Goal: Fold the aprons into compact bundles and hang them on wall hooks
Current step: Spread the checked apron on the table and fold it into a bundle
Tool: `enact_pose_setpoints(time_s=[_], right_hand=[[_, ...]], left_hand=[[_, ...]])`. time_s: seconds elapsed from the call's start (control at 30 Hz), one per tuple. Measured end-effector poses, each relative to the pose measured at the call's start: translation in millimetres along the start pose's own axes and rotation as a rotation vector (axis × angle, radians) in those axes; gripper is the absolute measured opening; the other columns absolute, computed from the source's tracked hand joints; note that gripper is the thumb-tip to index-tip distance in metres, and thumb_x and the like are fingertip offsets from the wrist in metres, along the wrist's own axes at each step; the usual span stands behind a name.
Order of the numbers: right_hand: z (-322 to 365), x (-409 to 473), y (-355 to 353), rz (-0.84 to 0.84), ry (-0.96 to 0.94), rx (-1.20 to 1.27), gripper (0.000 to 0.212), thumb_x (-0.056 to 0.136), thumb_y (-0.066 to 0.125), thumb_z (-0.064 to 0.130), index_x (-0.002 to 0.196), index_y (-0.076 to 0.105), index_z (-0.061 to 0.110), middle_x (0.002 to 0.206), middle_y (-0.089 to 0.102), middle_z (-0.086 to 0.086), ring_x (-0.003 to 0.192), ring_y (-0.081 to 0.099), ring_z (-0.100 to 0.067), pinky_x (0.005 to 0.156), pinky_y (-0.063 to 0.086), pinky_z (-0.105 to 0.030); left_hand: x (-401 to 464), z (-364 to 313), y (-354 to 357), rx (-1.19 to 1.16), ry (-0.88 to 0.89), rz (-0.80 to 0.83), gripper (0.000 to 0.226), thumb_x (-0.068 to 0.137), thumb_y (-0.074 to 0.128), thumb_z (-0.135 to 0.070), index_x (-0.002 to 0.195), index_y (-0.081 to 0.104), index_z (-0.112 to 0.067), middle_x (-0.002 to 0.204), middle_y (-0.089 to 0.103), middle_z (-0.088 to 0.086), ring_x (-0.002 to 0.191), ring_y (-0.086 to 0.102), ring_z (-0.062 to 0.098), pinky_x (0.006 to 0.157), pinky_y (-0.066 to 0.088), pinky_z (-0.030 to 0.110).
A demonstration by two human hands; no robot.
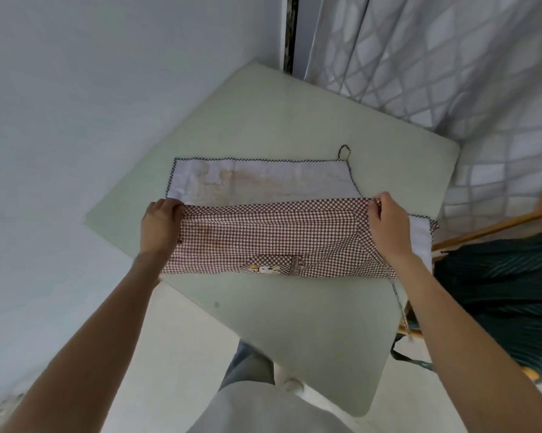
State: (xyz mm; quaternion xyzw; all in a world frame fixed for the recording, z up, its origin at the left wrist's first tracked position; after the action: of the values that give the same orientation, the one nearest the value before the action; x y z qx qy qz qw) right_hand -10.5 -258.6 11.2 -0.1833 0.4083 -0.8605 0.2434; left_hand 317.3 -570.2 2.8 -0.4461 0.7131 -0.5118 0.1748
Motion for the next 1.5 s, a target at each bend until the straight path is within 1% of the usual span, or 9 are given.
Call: enact_pose_setpoints(time_s=[0.2,0.37,0.53,0.73,1.13,1.23,1.33,1.4,1.5], right_hand=[[-0.6,93.6,19.0,-0.065,0.073,-0.087,0.02,0.098,0.042,0.016,0.096,0.055,0.001,0.085,0.059,-0.01,0.076,0.05,-0.018,0.067,0.034,-0.027],[-18.8,156.3,57.6,-0.027,0.151,-0.145,0.024,0.098,0.042,0.018,0.102,0.057,0.0,0.096,0.063,-0.017,0.088,0.058,-0.031,0.073,0.039,-0.031],[-61.8,190.7,107.0,0.095,0.316,-0.217,0.025,0.096,0.046,0.025,0.104,0.062,0.007,0.101,0.067,-0.013,0.093,0.06,-0.031,0.082,0.046,-0.041],[-92.1,205.2,139.2,0.202,0.443,-0.219,0.028,0.093,0.053,0.031,0.11,0.065,0.012,0.107,0.066,-0.011,0.099,0.059,-0.029,0.08,0.042,-0.032],[-96.2,212.4,149.5,0.177,0.456,-0.26,0.029,0.089,0.059,0.037,0.107,0.06,0.015,0.106,0.065,-0.008,0.098,0.059,-0.027,0.078,0.041,-0.032],[-83.7,201.5,136.8,0.106,0.406,-0.171,0.036,0.086,0.063,0.034,0.116,0.055,0.014,0.116,0.057,-0.01,0.108,0.05,-0.026,0.084,0.04,-0.033],[-75.8,165.6,107.9,0.002,0.399,-0.192,0.037,0.084,0.065,0.03,0.115,0.056,0.012,0.113,0.056,-0.013,0.105,0.049,-0.028,0.084,0.041,-0.035],[-85.9,127.3,93.1,0.004,0.464,-0.264,0.036,0.084,0.066,0.029,0.111,0.056,0.009,0.108,0.056,-0.015,0.1,0.051,-0.03,0.08,0.044,-0.038],[-106.4,75.8,95.2,0.124,0.599,-0.319,0.04,0.086,0.064,0.032,0.113,0.053,0.005,0.113,0.053,-0.017,0.1,0.054,-0.034,0.078,0.046,-0.042]], left_hand=[[96.4,-5.8,47.2,0.027,0.025,0.088,0.018,0.093,0.052,-0.013,0.098,0.063,-0.001,0.094,0.064,0.021,0.09,0.055,0.037,0.076,0.045,0.045],[153.5,7.0,96.6,0.147,-0.051,0.206,0.024,0.095,0.048,-0.027,0.104,0.063,-0.011,0.096,0.067,0.016,0.089,0.061,0.037,0.072,0.047,0.042],[193.2,9.1,138.4,0.191,0.049,0.252,0.02,0.092,0.054,-0.025,0.098,0.066,-0.011,0.089,0.07,0.015,0.083,0.064,0.036,0.083,0.046,0.044],[210.0,23.8,182.0,0.139,0.025,0.416,0.022,0.094,0.049,-0.027,0.104,0.064,-0.014,0.101,0.068,0.01,0.094,0.062,0.032,0.076,0.046,0.04],[214.8,26.6,187.0,0.103,0.003,0.403,0.016,0.084,0.059,-0.012,0.099,0.063,-0.009,0.097,0.064,0.013,0.094,0.056,0.034,0.073,0.046,0.042],[210.1,1.4,181.6,0.107,0.102,0.305,0.025,0.076,0.06,-0.001,0.1,0.064,-0.008,0.101,0.064,0.014,0.096,0.053,0.037,0.078,0.046,0.046],[189.5,-58.6,181.3,-0.005,0.314,0.235,0.021,0.079,0.062,-0.005,0.099,0.064,-0.011,0.1,0.064,0.008,0.093,0.055,0.032,0.079,0.047,0.041],[164.4,-106.8,200.0,-0.097,0.443,0.337,0.021,0.084,0.06,-0.017,0.104,0.064,-0.015,0.105,0.064,0.004,0.099,0.056,0.028,0.087,0.045,0.04],[133.1,-153.1,238.8,-0.052,0.503,0.575,0.046,0.085,0.059,-0.042,0.125,0.055,-0.021,0.128,0.054,0.003,0.121,0.046,0.027,0.102,0.036,0.046]])
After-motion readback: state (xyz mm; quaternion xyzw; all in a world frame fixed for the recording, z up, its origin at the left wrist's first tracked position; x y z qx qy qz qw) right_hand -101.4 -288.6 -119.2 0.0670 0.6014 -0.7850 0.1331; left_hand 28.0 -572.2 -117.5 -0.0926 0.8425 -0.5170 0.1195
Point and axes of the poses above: each hand's wrist, its own x-axis towards the middle knuckle, its own y-axis out of the palm, z = x × y, the point moved 10 cm from there along x, towards the middle knuckle
